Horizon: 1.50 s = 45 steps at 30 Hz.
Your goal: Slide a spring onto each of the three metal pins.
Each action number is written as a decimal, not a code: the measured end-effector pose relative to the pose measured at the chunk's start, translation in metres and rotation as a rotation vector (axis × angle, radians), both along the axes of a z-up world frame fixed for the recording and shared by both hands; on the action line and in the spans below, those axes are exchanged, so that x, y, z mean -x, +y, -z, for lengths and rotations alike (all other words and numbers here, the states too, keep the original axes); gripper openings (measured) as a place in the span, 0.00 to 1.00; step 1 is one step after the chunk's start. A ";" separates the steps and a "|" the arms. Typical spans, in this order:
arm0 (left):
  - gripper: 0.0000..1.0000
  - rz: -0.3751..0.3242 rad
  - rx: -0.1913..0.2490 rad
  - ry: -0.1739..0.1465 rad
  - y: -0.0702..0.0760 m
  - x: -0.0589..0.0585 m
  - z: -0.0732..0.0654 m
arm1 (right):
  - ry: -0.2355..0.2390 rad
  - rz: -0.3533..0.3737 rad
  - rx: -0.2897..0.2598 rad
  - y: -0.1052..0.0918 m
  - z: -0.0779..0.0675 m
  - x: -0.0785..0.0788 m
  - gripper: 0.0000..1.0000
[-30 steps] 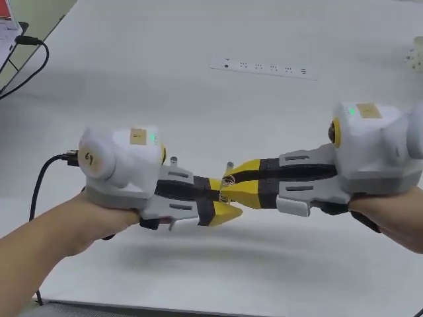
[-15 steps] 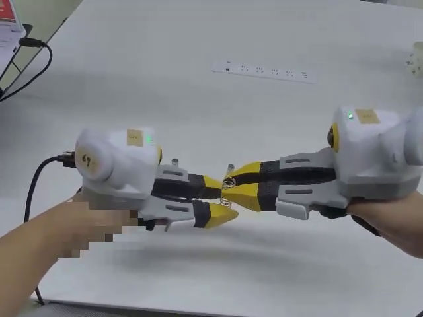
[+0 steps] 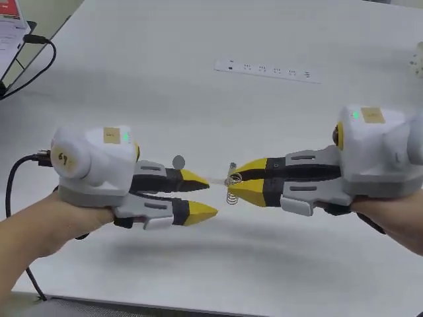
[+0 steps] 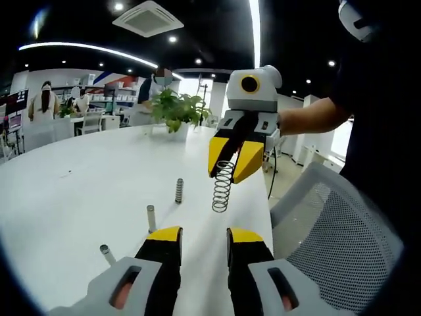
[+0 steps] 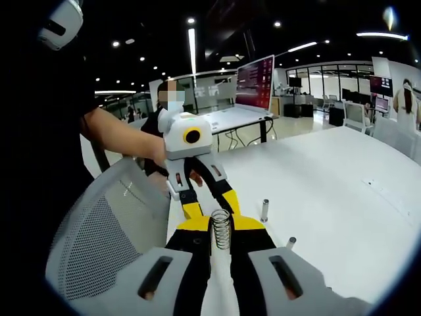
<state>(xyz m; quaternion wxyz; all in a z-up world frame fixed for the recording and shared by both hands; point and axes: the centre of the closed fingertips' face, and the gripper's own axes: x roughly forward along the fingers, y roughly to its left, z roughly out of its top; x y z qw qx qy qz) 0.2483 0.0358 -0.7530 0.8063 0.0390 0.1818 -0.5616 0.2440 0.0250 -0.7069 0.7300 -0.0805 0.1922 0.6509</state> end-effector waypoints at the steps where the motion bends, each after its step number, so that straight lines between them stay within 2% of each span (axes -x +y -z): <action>1: 0.21 -0.005 -0.002 0.004 0.002 0.000 0.001 | -0.001 0.000 0.001 0.000 0.000 0.000 0.07; 12: 0.32 -0.078 -0.009 -0.011 0.026 -0.005 0.000 | -0.028 0.035 0.032 -0.002 0.008 -0.006 0.07; 19: 0.40 -0.138 -0.025 -0.008 0.047 -0.007 0.007 | -0.028 0.051 0.031 -0.005 0.010 -0.009 0.07; 26: 0.53 -0.200 -0.049 -0.009 0.065 -0.012 0.014 | -0.032 0.062 0.037 -0.006 0.012 -0.011 0.07; 30: 0.62 -0.222 -0.047 -0.006 0.070 -0.014 0.015 | -0.033 0.063 0.040 -0.007 0.013 -0.011 0.07; 36: 0.70 -0.239 -0.052 -0.002 0.077 -0.013 0.018 | -0.038 0.073 0.040 -0.009 0.013 -0.013 0.07; 45: 0.86 -0.272 -0.050 0.005 0.084 -0.013 0.020 | -0.046 0.139 0.032 -0.015 0.014 -0.029 0.07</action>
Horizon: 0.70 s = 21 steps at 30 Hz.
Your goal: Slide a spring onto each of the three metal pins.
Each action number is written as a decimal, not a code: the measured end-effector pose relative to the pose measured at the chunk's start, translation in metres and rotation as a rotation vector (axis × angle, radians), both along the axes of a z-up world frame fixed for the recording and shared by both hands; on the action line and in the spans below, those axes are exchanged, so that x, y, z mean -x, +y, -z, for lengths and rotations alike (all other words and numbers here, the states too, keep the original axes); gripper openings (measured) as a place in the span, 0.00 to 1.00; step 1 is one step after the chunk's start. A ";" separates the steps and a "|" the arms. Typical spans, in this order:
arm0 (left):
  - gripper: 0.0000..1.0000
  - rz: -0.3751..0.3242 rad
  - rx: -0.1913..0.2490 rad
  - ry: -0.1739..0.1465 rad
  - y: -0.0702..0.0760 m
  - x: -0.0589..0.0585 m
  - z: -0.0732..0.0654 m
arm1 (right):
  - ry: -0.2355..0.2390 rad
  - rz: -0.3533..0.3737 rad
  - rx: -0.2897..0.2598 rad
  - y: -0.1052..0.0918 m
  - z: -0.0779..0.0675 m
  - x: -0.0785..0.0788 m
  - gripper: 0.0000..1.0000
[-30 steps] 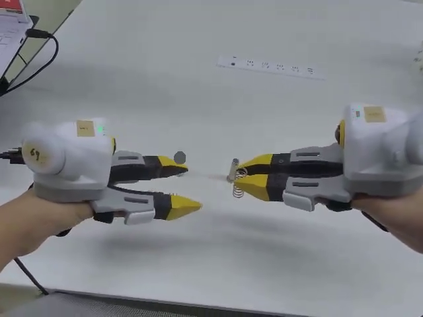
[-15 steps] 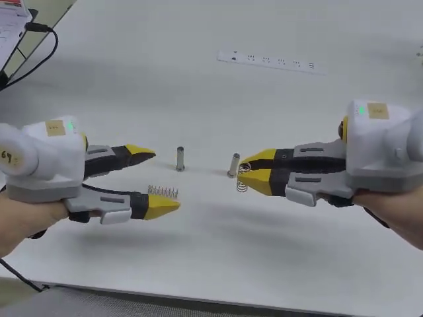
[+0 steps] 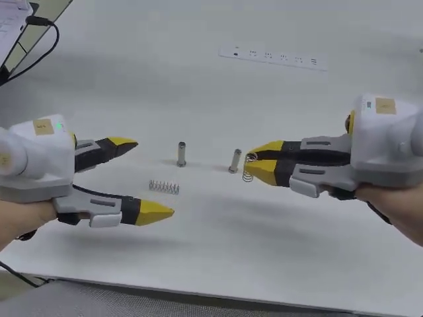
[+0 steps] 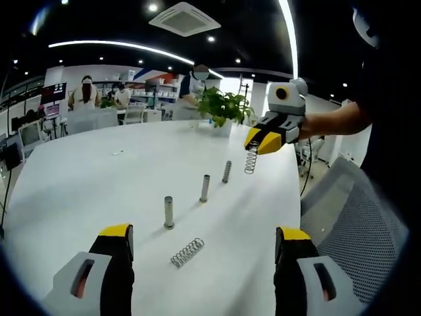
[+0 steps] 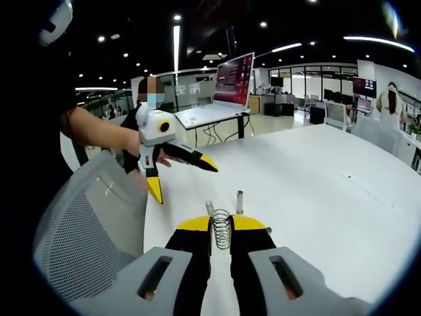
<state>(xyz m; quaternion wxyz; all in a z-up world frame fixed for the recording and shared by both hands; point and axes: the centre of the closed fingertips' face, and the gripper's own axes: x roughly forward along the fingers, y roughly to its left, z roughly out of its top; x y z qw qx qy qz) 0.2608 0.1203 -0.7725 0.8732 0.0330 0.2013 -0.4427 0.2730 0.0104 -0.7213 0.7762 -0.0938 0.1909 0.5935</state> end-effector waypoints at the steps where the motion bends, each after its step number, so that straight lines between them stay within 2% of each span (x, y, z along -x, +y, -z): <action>1: 0.87 -0.003 -0.002 0.001 0.001 0.000 0.001 | -0.002 0.017 -0.003 -0.001 0.000 -0.004 0.07; 7: 0.98 -0.027 0.002 0.009 0.002 -0.002 0.002 | -0.009 0.112 -0.008 -0.007 -0.002 -0.027 0.07; 11: 0.98 -0.028 0.002 0.012 0.003 -0.001 0.003 | 0.007 0.135 -0.030 -0.008 -0.005 -0.037 0.07; 17: 0.98 -0.039 0.003 0.018 0.004 -0.003 0.003 | -0.008 0.160 -0.029 -0.003 -0.007 -0.050 0.07; 21: 0.98 -0.050 0.005 0.010 0.005 -0.005 0.002 | -0.012 0.161 -0.039 0.003 -0.008 -0.055 0.07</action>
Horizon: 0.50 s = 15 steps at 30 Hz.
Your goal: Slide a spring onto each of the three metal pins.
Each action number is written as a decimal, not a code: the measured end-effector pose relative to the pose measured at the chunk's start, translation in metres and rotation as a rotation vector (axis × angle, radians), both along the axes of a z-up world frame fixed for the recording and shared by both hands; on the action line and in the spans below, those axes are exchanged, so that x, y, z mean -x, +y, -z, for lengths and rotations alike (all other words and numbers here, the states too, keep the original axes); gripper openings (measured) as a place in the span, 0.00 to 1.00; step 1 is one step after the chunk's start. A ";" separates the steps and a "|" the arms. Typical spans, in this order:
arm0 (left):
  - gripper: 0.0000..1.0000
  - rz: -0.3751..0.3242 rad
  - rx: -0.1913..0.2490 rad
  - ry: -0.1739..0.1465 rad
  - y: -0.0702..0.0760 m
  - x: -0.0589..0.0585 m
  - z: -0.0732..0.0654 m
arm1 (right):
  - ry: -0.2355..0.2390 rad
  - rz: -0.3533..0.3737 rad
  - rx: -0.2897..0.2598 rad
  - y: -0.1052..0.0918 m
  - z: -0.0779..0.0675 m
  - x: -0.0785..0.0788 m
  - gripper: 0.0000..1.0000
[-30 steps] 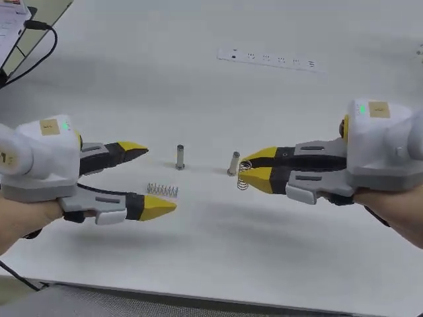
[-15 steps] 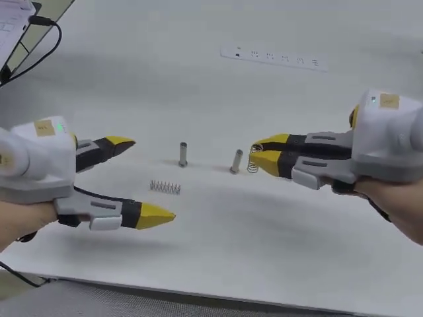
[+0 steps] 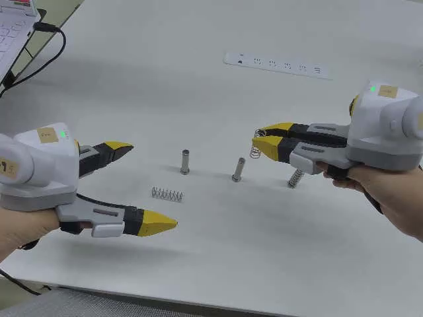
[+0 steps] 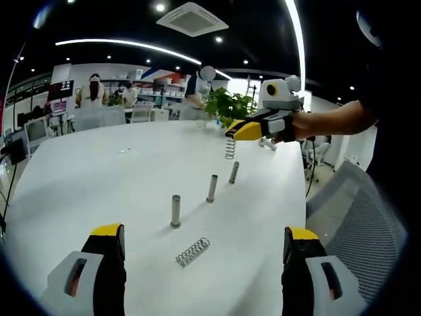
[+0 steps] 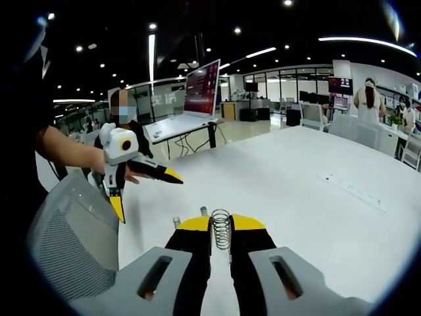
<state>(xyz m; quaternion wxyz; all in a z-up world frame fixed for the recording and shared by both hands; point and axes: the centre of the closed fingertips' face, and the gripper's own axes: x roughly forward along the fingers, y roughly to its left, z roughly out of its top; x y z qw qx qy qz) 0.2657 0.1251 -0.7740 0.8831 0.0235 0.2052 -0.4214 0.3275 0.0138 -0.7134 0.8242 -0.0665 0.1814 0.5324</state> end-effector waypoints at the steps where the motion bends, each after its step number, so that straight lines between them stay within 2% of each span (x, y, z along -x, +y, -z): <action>1: 0.98 -0.003 0.003 0.002 0.000 0.000 0.000 | 0.008 0.004 -0.010 0.002 0.000 -0.001 0.07; 4: 0.98 -0.008 0.001 0.000 0.001 -0.001 -0.001 | 0.002 0.018 -0.010 0.004 0.004 -0.004 0.07; 9: 0.98 -0.018 0.006 0.001 0.004 -0.002 -0.002 | 0.037 0.038 -0.032 0.005 0.010 -0.007 0.07; 12: 0.98 -0.023 0.003 0.006 0.005 -0.001 -0.001 | 0.032 0.042 -0.017 0.004 0.014 -0.009 0.07; 15: 0.98 -0.027 0.004 0.007 0.006 0.000 0.000 | 0.040 0.058 -0.031 0.002 0.014 -0.012 0.07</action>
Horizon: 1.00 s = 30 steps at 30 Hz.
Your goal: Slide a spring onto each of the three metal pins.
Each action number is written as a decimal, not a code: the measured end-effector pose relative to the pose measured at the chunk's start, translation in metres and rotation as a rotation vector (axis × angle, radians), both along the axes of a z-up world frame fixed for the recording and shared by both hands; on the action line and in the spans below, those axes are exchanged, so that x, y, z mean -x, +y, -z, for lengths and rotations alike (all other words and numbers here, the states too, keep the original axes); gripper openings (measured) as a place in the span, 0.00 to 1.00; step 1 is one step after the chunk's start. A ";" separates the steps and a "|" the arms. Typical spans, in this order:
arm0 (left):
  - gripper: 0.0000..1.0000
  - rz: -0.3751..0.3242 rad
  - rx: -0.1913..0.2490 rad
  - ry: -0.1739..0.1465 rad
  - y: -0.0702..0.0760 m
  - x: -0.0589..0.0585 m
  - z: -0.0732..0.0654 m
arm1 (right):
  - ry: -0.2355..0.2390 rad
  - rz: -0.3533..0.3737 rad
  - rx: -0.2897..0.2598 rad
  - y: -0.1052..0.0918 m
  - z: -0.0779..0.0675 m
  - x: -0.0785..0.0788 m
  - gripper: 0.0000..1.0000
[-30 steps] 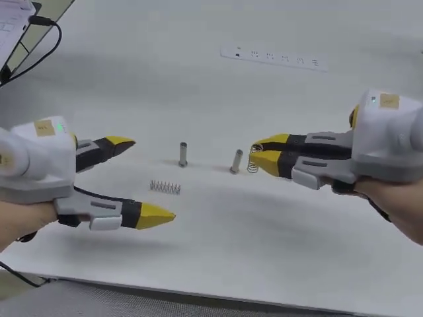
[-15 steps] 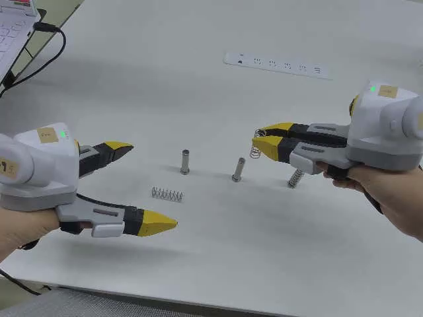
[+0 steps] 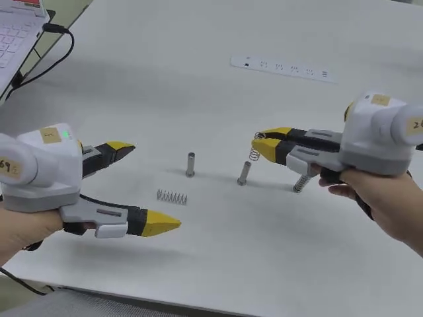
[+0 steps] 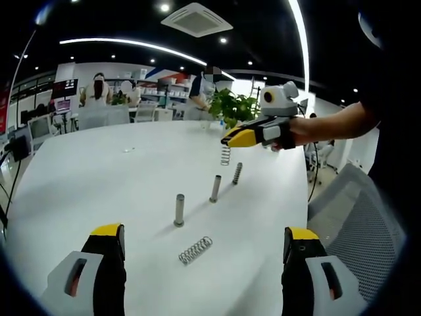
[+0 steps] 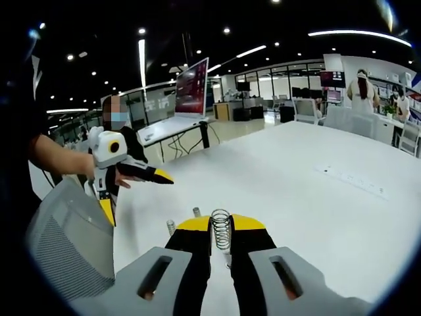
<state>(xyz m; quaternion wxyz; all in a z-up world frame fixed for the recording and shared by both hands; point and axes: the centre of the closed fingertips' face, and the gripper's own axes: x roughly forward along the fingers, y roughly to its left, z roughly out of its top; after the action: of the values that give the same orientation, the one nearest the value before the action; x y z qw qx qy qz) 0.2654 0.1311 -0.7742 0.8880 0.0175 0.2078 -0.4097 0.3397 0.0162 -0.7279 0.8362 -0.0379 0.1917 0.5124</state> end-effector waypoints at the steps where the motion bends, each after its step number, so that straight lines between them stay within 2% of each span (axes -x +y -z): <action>1: 0.98 -0.002 0.000 0.000 0.000 0.000 0.000 | 0.005 0.004 -0.004 -0.001 0.001 -0.001 0.07; 5: 0.98 -0.001 -0.002 0.005 0.000 0.001 0.002 | 0.025 0.008 -0.008 -0.001 0.004 -0.002 0.07; 30: 0.98 -0.012 -0.005 0.012 0.002 0.003 0.005 | 0.030 0.013 0.008 0.001 0.017 -0.003 0.07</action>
<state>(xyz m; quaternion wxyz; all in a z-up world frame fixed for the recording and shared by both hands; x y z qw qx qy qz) 0.2622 0.1335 -0.7788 0.8892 0.0160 0.2143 -0.4039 0.3430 0.0172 -0.7450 0.8365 -0.0320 0.2065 0.5065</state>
